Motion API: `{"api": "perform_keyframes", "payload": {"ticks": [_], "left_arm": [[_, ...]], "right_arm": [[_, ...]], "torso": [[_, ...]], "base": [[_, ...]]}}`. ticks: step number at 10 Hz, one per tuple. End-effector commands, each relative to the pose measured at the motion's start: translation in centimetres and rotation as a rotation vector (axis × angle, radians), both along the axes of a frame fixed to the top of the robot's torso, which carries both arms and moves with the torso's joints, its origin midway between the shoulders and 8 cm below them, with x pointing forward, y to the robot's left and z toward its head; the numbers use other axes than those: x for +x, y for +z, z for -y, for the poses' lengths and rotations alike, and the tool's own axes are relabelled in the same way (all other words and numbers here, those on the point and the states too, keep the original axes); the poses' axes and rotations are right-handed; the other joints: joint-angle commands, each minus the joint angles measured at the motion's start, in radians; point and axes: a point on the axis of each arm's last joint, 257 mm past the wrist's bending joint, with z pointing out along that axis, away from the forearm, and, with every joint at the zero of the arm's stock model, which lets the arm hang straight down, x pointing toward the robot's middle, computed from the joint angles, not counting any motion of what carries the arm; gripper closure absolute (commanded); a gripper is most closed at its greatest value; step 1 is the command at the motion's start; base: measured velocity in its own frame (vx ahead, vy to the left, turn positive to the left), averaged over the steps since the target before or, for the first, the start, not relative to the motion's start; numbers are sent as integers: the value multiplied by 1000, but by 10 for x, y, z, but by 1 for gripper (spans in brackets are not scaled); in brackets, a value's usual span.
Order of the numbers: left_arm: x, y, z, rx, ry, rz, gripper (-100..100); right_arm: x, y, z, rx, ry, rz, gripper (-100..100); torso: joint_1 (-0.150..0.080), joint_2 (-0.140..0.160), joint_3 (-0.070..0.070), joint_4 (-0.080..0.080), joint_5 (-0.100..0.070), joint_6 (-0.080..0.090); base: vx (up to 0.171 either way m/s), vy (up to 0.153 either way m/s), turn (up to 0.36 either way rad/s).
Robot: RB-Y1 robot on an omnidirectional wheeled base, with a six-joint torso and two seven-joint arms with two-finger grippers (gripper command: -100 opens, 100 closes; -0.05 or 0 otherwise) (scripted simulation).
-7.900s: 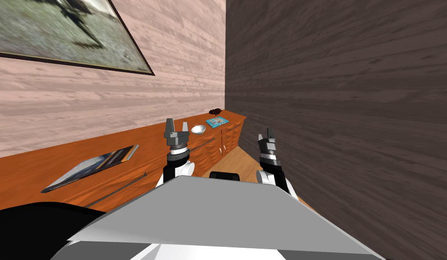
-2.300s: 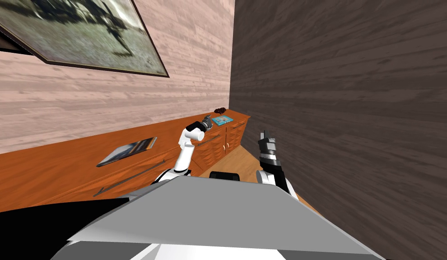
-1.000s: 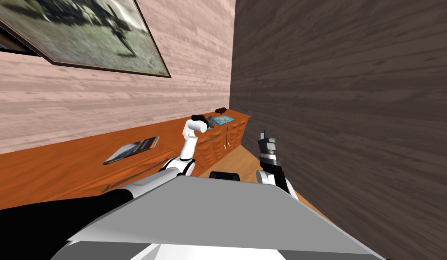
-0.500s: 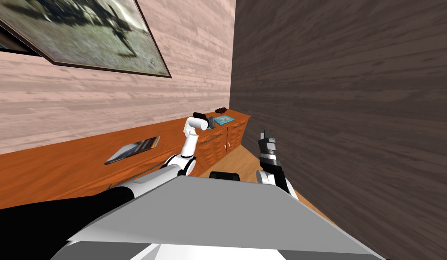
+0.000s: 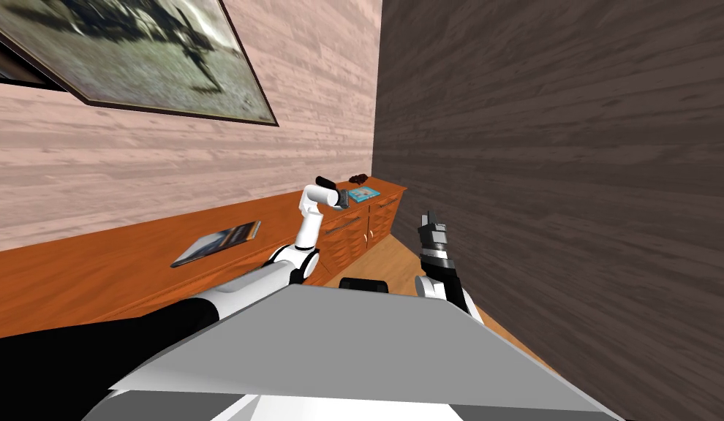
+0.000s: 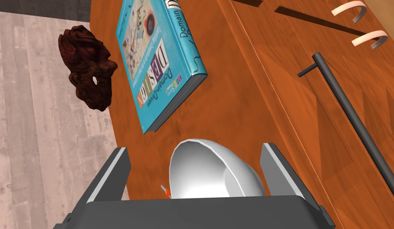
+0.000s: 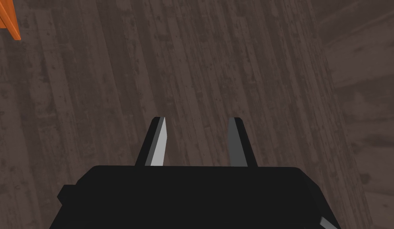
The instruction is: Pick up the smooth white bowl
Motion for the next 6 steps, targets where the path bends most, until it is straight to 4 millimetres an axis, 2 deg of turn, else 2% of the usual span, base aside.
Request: {"api": "perform_keyframes", "payload": {"ticks": [1,3,6], "left_arm": [[-1,1,3,1,0,-41,-100],[-6,-7,1,13,3,-78,-100],[-10,-9,2,23,7,-158,-100]], "right_arm": [[0,0,0,0,0,0,0],[0,0,0,0,0,0,0],[0,0,0,0,0,0,0]], "torso": [[0,0,0,0,0,0],[0,0,0,0,0,0],[0,0,0,0,0,0]], "base": [[2,36,-14],[2,25,-4],[-2,30,-16]]}}
